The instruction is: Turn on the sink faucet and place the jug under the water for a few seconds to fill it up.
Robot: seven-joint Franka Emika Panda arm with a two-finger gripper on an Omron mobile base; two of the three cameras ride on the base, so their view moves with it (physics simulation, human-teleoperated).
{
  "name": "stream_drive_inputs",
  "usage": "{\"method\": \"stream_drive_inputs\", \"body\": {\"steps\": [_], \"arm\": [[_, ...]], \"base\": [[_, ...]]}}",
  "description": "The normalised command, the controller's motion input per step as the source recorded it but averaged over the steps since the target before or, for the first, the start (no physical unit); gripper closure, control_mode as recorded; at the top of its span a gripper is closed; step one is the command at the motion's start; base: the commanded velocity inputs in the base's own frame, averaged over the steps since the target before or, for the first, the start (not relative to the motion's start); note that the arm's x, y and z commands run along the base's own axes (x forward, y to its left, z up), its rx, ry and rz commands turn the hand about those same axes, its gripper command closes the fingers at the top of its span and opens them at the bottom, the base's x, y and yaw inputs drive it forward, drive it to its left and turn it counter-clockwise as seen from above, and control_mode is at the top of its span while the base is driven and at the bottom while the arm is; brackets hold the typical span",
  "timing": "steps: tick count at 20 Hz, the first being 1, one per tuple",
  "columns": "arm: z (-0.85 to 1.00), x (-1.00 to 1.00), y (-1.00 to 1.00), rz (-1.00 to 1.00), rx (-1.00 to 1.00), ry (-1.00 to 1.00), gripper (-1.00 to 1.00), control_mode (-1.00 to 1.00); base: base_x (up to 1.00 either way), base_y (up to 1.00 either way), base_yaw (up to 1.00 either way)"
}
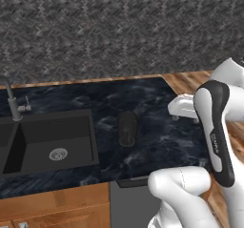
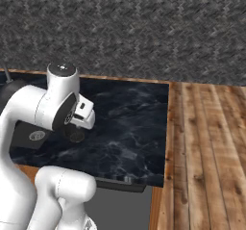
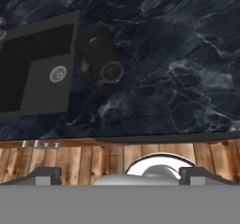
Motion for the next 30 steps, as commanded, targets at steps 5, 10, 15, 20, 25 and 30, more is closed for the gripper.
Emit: {"method": "stream_drive_inputs", "body": {"steps": [5, 10, 15, 20, 25, 30], "arm": [[0.00, 0.00, 0.07, 0.00, 0.00, 0.00, -1.00, -1.00], [0.00, 0.00, 0.00, 0.00, 0.00, 0.00, -1.00, -1.00], [0.00, 0.00, 0.00, 0.00, 0.00, 0.00, -1.00, -1.00], [0.00, 0.00, 0.00, 0.00, 0.00, 0.00, -1.00, -1.00], [0.00, 0.00, 0.00, 0.00, 0.00, 0.00, -1.00, -1.00], [0.00, -0.08, 0.01, 0.00, 0.00, 0.00, -1.00, -1.00]], "base": [[0.00, 0.00, 0.00], [0.00, 0.00, 0.00], [0.00, 0.00, 0.00], [0.00, 0.00, 0.00], [0.00, 0.00, 0.00], [0.00, 0.00, 0.00]]}}
